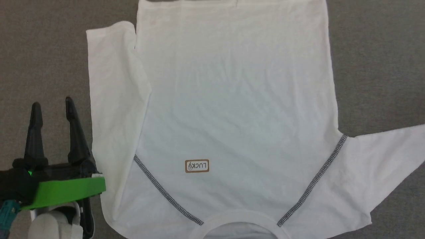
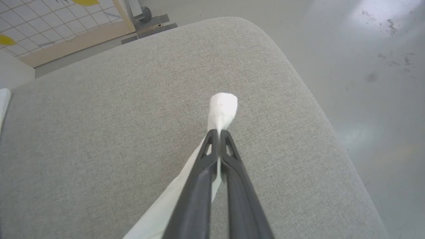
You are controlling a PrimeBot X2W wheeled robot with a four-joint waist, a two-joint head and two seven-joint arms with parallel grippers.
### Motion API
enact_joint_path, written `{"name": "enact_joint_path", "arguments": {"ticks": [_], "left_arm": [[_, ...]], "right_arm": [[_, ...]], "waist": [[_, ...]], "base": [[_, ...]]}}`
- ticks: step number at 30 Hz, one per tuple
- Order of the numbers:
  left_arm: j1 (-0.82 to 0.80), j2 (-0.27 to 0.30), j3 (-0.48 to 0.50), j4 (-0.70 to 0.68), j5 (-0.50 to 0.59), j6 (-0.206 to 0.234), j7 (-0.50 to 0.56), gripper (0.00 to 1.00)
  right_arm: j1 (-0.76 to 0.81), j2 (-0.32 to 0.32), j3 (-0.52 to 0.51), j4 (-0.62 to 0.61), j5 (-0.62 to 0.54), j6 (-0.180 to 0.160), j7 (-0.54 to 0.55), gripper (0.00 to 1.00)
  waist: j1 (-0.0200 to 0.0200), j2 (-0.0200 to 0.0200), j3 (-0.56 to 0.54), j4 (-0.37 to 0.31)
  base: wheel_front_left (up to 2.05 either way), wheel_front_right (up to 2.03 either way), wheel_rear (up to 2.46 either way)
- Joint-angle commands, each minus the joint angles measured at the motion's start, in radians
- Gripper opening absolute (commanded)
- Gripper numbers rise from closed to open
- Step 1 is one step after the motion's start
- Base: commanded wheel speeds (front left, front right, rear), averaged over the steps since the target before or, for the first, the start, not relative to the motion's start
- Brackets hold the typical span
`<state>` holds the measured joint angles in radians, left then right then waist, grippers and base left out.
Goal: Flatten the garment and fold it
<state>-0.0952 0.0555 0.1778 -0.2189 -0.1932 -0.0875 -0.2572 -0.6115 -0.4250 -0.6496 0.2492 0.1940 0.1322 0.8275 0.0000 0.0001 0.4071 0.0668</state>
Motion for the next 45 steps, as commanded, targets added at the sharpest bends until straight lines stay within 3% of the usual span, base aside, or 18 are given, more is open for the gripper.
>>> {"name": "enact_joint_path", "arguments": {"ticks": [1, 7, 11, 17, 22, 27, 35, 45], "left_arm": [[0.023, -0.005, 0.004, 0.001, 0.002, 0.007, -0.005, 1.00], [0.078, -0.005, -0.002, -0.006, -0.011, 0.033, -0.005, 1.00], [0.106, -0.005, 0.001, -0.011, -0.012, 0.043, -0.005, 1.00], [0.144, -0.005, 0.007, -0.018, -0.019, 0.056, -0.005, 1.00], [0.163, -0.005, -0.002, -0.020, -0.021, 0.062, -0.005, 1.00], [0.161, -0.005, -0.012, -0.025, -0.018, 0.064, -0.005, 1.00], [0.156, -0.005, -0.032, -0.023, -0.019, 0.070, -0.005, 1.00], [0.147, -0.005, -0.069, -0.012, -0.035, 0.082, -0.005, 1.00]], "right_arm": [[0.032, -0.001, -0.017, -0.003, 0.011, -0.002, -0.003, 0.00], [0.149, -0.004, -0.071, -0.039, 0.024, -0.002, 0.016, 0.00], [0.202, 0.009, -0.049, -0.087, 0.046, -0.002, 0.011, 0.00], [0.278, 0.053, 0.118, -0.209, 0.145, -0.002, -0.007, 0.00], [0.350, 0.187, 0.317, -0.368, 0.221, -0.002, 0.008, 0.00], [0.406, 0.277, 0.538, -0.427, 0.262, -0.002, -0.006, 0.00], [0.388, 0.360, 0.854, -0.315, 0.311, -0.002, -0.098, 0.00], [0.201, 0.374, 1.139, -0.070, 0.418, -0.002, -0.215, 0.00]], "waist": [[0.0000, -0.0001, -0.123, -0.062], [0.0000, -0.0001, -0.192, -0.086], [0.0000, -0.0001, -0.224, -0.097], [0.0000, -0.0001, -0.265, -0.100], [0.0000, -0.0001, -0.281, -0.092], [0.0000, -0.0001, -0.281, -0.077], [0.0000, -0.0001, -0.281, -0.028], [0.0000, -0.0001, -0.259, 0.057]], "base": [[0.00, 0.00, 0.00], [0.00, 0.00, 0.00], [0.00, 0.00, 0.00], [0.00, 0.00, 0.00], [0.00, 0.00, 0.00], [0.00, 0.00, 0.00], [0.00, 0.00, 0.00], [0.00, 0.00, 0.00]]}}
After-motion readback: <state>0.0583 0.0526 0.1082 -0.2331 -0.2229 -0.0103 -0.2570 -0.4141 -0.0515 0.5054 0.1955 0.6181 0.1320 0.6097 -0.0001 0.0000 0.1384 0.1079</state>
